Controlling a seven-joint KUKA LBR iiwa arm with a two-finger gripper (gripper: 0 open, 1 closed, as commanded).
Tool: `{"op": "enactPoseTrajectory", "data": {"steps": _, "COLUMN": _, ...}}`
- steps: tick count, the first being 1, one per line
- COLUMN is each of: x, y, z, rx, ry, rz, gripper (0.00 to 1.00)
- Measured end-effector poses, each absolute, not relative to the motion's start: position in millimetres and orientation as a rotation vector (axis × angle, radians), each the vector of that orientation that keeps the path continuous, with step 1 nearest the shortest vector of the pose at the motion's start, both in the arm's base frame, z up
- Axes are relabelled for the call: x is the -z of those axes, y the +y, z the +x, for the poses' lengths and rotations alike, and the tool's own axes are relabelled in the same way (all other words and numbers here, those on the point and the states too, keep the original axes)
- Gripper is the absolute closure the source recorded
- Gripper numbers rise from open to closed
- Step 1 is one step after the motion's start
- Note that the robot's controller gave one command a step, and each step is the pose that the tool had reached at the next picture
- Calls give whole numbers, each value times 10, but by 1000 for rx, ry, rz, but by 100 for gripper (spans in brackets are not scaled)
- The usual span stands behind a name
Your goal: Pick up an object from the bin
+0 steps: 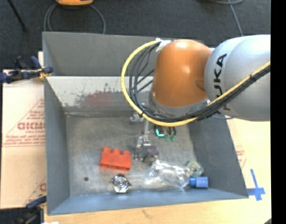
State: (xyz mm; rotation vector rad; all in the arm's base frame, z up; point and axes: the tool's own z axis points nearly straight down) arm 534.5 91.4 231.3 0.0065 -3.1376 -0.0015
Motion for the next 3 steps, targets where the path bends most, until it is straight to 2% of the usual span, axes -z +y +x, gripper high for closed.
{"op": "enactPoseTrajectory", "data": {"steps": 1, "x": -894, "y": 1110, "z": 5071, "rx": 1, "ry": -3140, "rz": 461, "gripper": 0}}
{"op": "enactPoseTrajectory", "data": {"steps": 2, "x": -854, "y": 1069, "z": 5224, "rx": 10, "ry": -3093, "rz": 683, "gripper": 0}}
{"op": "enactPoseTrajectory", "data": {"steps": 3, "x": -874, "y": 1076, "z": 5249, "rx": 12, "ry": -3102, "rz": 678, "gripper": 100}}
